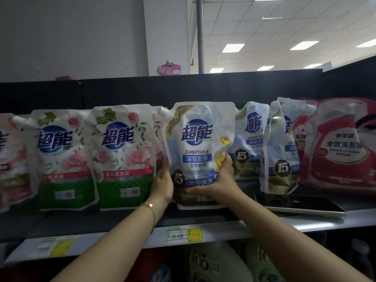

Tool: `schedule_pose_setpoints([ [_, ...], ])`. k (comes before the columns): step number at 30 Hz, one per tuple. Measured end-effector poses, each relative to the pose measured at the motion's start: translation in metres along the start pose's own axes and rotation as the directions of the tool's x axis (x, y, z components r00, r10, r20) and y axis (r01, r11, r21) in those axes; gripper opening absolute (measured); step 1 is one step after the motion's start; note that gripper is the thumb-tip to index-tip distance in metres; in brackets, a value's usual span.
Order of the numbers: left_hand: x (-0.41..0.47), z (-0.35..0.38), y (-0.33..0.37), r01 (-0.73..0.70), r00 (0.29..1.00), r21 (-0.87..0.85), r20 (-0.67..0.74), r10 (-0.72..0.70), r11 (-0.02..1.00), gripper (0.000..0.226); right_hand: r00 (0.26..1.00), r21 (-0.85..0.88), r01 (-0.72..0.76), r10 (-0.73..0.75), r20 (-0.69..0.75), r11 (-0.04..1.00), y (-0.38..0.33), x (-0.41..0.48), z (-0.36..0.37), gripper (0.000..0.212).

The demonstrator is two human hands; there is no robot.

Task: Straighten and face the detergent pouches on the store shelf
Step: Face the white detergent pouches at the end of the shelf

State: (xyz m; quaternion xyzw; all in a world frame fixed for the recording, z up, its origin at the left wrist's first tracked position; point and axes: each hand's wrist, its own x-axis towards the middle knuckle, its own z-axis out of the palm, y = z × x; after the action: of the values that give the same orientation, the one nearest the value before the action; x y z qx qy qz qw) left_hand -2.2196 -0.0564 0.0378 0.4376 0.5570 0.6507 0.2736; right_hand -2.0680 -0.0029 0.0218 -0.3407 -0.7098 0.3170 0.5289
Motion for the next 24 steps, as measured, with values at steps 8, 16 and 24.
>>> schedule_pose_setpoints([
  [8, -0.007, 0.012, -0.012, -0.093, 0.995, 0.044, -0.035, 0.095, 0.995, 0.051, 0.965, 0.237, -0.225, 0.182, 0.188, 0.945, 0.001, 0.014, -0.029, 0.117],
  [16, -0.017, 0.018, 0.003, -0.144, 0.989, 0.011, 0.019, 0.144, 0.990, 0.057, 0.968, 0.327, -0.183, 0.112, 0.226, 0.927, -0.003, 0.011, -0.020, 0.058],
  [24, -0.012, 0.018, -0.003, -0.334, 0.939, 0.008, -0.077, 0.334, 0.942, 0.070, 0.971, 0.287, -0.133, 0.067, 0.229, 0.949, -0.003, 0.012, -0.014, 0.054],
])
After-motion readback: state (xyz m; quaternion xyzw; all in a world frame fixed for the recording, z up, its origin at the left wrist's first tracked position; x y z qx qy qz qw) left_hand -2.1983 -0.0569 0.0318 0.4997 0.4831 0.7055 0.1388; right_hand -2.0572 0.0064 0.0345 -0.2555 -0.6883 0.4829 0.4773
